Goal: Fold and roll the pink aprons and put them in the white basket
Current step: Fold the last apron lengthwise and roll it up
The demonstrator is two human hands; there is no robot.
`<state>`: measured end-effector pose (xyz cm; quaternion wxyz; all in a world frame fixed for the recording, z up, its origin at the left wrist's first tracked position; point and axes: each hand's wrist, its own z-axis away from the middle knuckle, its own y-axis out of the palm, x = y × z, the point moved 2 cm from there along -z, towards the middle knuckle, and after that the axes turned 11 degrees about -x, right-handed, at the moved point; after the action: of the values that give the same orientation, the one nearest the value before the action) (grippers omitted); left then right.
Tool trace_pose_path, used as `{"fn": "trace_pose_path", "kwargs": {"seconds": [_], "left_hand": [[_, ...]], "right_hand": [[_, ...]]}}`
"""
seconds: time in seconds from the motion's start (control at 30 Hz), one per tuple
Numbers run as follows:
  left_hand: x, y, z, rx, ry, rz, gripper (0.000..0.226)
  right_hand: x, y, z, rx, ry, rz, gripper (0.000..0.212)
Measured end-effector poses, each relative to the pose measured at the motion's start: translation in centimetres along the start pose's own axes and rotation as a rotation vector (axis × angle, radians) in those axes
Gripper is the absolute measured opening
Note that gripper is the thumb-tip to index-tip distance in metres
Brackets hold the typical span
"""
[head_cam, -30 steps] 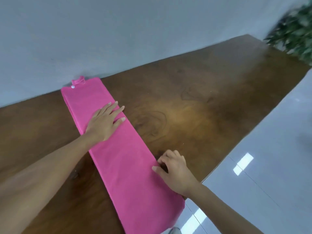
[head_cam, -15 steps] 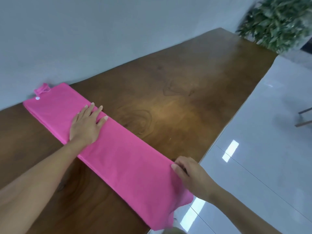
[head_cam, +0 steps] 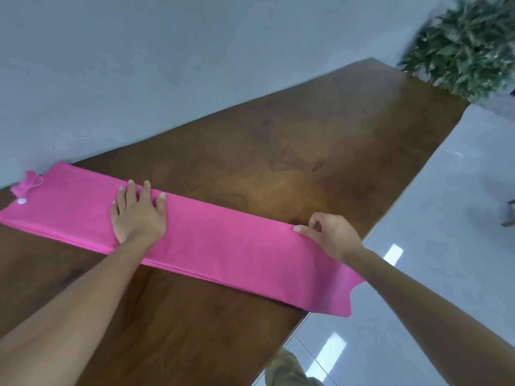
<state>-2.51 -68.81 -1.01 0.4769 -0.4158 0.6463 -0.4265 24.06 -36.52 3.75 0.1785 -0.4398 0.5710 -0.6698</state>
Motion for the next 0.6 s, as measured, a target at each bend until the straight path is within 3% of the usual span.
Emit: {"fn": "trace_pose_path", "kwargs": {"seconds": [0.37, 0.6], "left_hand": [[-2.2, 0.0, 2.4, -0.093, -0.336, -0.022, 0.066], [-3.5, 0.3, 3.9, -0.173, -0.504, -0.052, 0.068]], "right_hand": [[-0.7, 0.1, -14.0, 0.051, -0.147, 0.187, 0.059], [-0.2, 2.1, -20.2, -0.053, -0.363, 0.251, 0.052]]}}
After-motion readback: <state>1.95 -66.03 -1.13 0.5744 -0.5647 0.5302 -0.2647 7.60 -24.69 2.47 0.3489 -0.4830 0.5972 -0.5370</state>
